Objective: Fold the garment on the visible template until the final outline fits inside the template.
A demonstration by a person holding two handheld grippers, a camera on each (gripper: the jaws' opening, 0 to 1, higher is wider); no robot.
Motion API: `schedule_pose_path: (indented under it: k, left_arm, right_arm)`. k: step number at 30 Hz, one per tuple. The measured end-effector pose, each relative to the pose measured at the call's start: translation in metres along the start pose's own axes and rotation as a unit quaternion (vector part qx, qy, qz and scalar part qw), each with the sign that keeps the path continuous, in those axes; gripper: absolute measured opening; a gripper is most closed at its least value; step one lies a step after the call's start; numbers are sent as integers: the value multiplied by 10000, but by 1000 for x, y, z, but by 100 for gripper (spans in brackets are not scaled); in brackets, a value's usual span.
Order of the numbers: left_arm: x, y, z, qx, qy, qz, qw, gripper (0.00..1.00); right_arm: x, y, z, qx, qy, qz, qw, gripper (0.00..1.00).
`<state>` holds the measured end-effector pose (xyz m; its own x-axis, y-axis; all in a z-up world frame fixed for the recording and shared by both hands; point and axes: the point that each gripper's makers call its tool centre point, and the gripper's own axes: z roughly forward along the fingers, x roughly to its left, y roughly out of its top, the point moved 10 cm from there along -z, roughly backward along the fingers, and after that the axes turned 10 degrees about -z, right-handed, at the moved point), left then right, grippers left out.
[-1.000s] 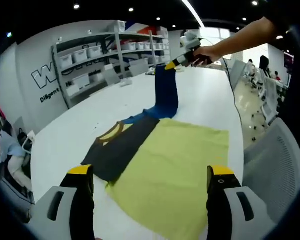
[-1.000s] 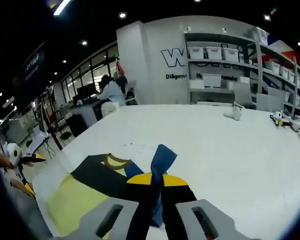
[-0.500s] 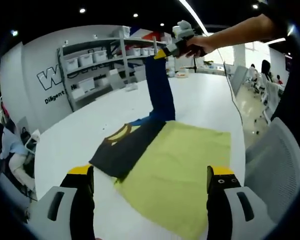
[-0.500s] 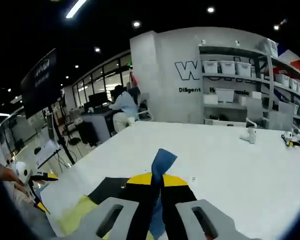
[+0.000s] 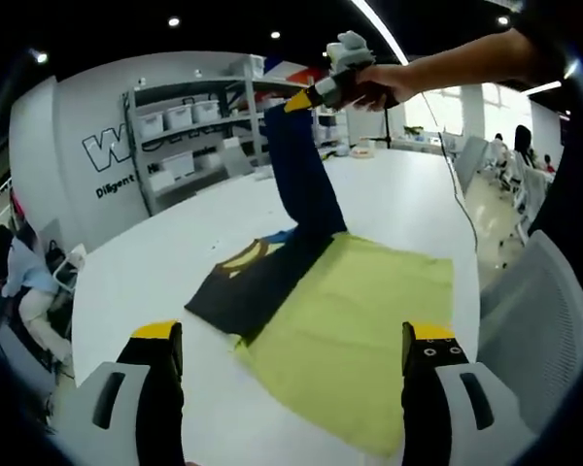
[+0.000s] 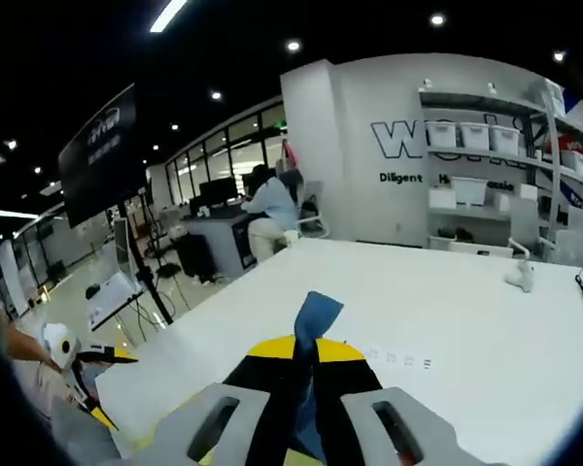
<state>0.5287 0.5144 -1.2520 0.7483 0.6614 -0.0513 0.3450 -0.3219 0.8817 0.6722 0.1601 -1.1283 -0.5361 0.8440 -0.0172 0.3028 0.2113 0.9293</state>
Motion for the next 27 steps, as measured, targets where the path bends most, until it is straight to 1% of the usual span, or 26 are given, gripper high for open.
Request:
schedule_pose_path:
  k: [5, 10, 14, 19, 20, 21, 22, 24, 25, 26, 27]
  left_arm:
    - [1, -3, -7, -41, 50, -52, 10000, 89]
    - [1, -6, -15, -88, 119, -129, 9998, 90]
    - [3, -8, -21, -108, 186, -166, 9996, 90]
    - [5, -11, -25, -106, 256, -230, 9994, 90]
    - [6, -11, -26, -113, 282, -243, 9992, 90]
    - [6, -11, -27, -119, 292, -258, 9992, 90]
    - [6, -11, -28, -131, 304, -281, 9991, 90]
    - [7, -12, -30, -134, 327, -287, 9990, 90]
    - [8, -12, -30, -130, 333, -285, 9990, 90]
    - [8, -12, -31, -123, 342, -288, 9989, 90]
    - [8, -12, -32, -120, 347, -288, 9989, 90]
  right_arm:
    - [17, -11, 16, 213, 83, -122, 9997, 0]
    - [29, -29, 33, 562, 37, -165, 9983, 0]
    - [41, -38, 47, 702, 68, -148, 9974, 0]
    - [55, -43, 62, 816, 141, -151, 9964, 0]
    - [57, -43, 64, 810, 170, -215, 9963, 0]
    - [60, -41, 68, 694, 288, -450, 9962, 0]
    - [60, -39, 70, 565, 302, -521, 9966, 5]
    - [62, -34, 73, 385, 223, -664, 9968, 18]
    - [63, -33, 73, 383, 229, -645, 9969, 21]
    - [63, -32, 72, 390, 265, -609, 9970, 21]
    - [63, -31, 72, 379, 293, -596, 9971, 19]
